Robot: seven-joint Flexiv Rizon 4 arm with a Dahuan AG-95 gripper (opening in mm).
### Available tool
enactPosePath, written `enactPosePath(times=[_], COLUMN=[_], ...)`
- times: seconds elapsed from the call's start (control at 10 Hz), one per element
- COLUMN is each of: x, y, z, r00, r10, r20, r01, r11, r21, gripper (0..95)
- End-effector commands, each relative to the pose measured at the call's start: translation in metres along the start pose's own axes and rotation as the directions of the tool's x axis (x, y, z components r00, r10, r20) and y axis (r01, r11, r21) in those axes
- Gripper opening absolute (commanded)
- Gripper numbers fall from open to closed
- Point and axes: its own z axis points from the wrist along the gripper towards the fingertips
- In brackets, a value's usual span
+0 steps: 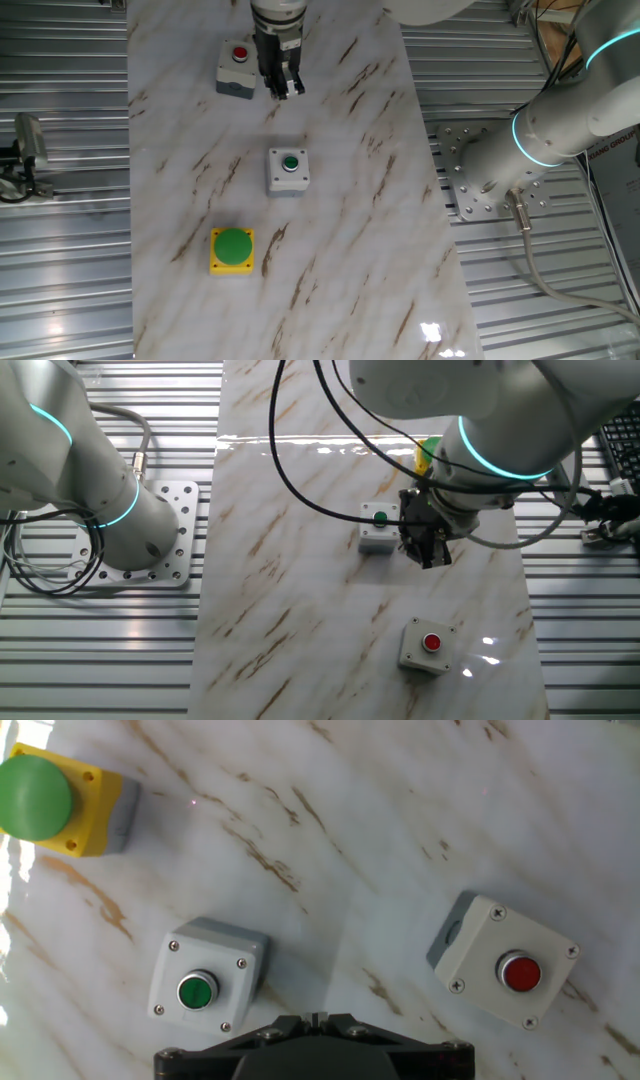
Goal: Press three buttons from left to right in sequence
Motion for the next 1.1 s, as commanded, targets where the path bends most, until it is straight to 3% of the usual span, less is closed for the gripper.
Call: enactPosePath(times=[0.1,0.3,0.5,0.7,1.0,1.1], x=[0.0019,0.0019,0.0019,0.0019,0.0019,0.0019], y=[0.0003,0.0003,0.0003,0.0003,0.0003,0.0003], z=[0.0004,0.0004,0.0004,0.0004,0.0004,0.0004], r00=[0.999,0.997,0.992,0.984,0.966,0.961], r10=[0.027,0.071,0.130,0.178,0.258,0.274], r20=[0.016,0.015,-0.001,0.010,0.018,0.025], r01=[-0.027,-0.071,-0.130,-0.177,-0.258,-0.275], r11=[0.999,0.996,0.991,0.984,0.965,0.961], r21=[-0.024,-0.047,-0.036,-0.030,0.035,0.039], gripper=[0.0,0.0,0.0,0.0,0.0,0.0])
